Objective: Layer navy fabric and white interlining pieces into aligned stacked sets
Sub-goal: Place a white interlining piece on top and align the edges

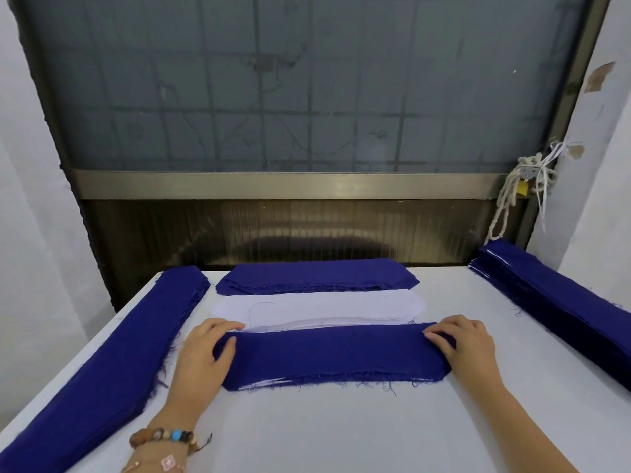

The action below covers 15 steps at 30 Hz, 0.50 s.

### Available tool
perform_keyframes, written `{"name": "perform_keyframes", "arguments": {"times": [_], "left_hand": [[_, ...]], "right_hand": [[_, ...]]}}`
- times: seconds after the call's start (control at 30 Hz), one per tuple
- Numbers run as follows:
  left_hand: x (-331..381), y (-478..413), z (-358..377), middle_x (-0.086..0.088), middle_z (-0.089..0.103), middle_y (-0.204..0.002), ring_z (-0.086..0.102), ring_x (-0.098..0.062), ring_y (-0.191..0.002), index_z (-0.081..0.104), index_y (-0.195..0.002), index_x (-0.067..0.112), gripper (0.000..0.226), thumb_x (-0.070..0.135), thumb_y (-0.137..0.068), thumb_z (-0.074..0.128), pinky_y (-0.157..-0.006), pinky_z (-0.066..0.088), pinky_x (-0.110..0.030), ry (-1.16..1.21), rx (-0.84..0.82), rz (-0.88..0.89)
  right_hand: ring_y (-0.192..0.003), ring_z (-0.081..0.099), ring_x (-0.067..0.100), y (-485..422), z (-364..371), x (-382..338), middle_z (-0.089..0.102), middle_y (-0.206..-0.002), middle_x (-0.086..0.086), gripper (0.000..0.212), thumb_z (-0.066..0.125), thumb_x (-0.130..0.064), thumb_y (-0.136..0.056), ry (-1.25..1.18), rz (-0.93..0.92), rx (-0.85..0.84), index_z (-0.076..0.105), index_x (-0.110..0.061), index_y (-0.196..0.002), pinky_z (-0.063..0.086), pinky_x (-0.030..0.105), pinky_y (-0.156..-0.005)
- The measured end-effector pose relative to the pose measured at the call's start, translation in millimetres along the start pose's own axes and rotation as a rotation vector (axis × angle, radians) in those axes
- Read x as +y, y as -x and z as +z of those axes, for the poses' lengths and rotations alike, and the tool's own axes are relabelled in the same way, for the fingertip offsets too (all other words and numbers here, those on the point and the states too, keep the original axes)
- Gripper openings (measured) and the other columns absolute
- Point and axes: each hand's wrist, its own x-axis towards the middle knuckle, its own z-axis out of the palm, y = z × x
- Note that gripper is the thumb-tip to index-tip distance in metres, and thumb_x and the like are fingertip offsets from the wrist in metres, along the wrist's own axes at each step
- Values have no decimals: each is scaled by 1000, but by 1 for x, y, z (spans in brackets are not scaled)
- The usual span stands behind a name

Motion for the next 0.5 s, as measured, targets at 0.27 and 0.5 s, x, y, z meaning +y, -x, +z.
{"name": "perform_keyframes", "arguments": {"times": [0.27, 0.5], "left_hand": [[3, -1, 5, 25, 63, -92, 54, 4, -94, 71, -93, 38, 17, 23, -92, 63, -80, 41, -10, -85, -203, 12], [24, -21, 18, 14, 58, -74, 52, -4, -72, 58, -84, 28, 9, 33, -91, 58, -73, 41, -22, -369, -185, 44]], "right_hand": [[-93, 54, 12, 2, 0, -13, 61, -103, -13, 22, 47, -31, -99, 210, -123, -99, 69, -31, -99, 38, 29, -85], [-76, 49, 12, -13, 2, -39, 50, -83, -9, 26, 33, -38, -98, 482, -73, -146, 51, -28, -82, 37, 27, -71]]}}
